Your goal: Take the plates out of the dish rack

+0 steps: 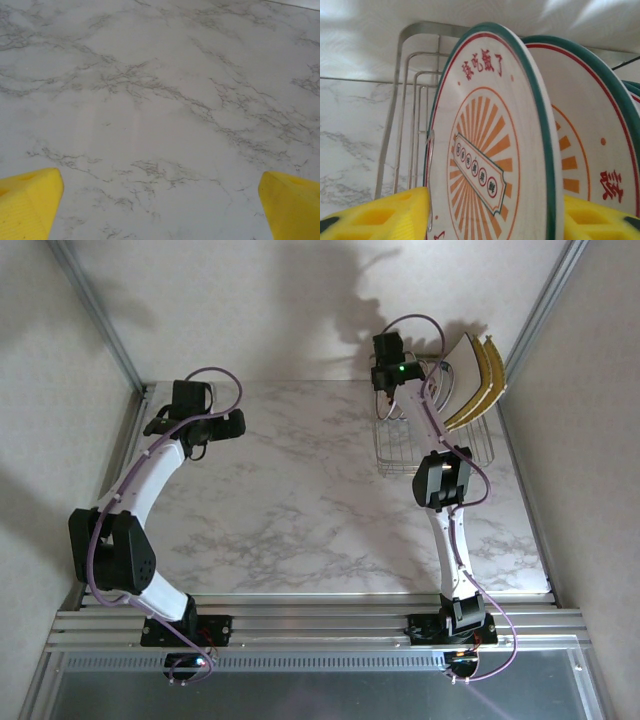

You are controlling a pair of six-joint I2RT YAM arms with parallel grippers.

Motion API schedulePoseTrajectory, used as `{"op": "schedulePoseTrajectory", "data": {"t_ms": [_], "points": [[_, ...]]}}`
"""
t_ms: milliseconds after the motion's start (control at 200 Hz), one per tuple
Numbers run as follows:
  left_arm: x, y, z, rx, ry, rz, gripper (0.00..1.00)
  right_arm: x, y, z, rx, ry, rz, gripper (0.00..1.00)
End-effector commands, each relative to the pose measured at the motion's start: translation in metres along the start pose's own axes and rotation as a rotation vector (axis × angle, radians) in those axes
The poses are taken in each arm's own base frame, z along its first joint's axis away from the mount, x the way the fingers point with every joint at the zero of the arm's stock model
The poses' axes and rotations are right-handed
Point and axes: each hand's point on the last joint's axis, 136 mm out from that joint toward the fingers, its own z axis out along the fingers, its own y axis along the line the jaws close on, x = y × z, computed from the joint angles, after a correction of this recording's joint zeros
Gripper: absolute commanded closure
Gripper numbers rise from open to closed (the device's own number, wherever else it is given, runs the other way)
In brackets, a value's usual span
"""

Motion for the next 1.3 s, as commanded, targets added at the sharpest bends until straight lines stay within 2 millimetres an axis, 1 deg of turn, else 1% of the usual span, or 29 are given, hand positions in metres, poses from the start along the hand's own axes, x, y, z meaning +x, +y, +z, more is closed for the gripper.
{"op": "schedulePoseTrajectory", "data": {"t_ms": [0,80,370,435,536,616,706,806,991,1296], "points": [[0.008,0.000,0.002,-0.008,0.029,0.011,0.00,-0.017,-0.003,-0.003,0.040,-0.062,0.044,0.49],[0.007,-0.002,0.001,0.001,0.026,0.010,0.01,-0.017,-0.004,-0.002,0.061,-0.067,0.047,0.57],[0.004,-0.004,-0.003,0.008,0.016,0.011,0.01,-0.015,-0.002,-0.002,0.076,-0.068,0.056,0.74],[0.003,-0.004,-0.005,0.014,0.010,0.011,0.00,-0.015,-0.002,-0.003,0.081,-0.067,0.055,0.80],[0.002,-0.004,-0.007,0.016,0.004,0.010,0.00,-0.015,-0.002,-0.004,0.085,-0.067,0.058,0.83],[0.001,-0.005,-0.008,0.017,0.001,0.012,0.00,-0.013,-0.001,-0.003,0.091,-0.064,0.059,0.87],[0.002,-0.005,-0.010,0.016,-0.001,0.016,0.01,-0.015,-0.002,-0.006,0.097,-0.067,0.064,0.94],[0.002,-0.005,-0.012,0.017,-0.004,0.015,0.00,-0.015,-0.004,-0.009,0.104,-0.067,0.074,1.00],[0.001,-0.005,-0.015,0.020,-0.013,0.015,0.00,-0.020,-0.006,-0.017,0.115,-0.080,0.084,1.00],[0.003,-0.004,-0.021,0.015,-0.017,0.018,0.00,-0.044,-0.019,-0.049,0.135,-0.140,0.092,1.00]]}}
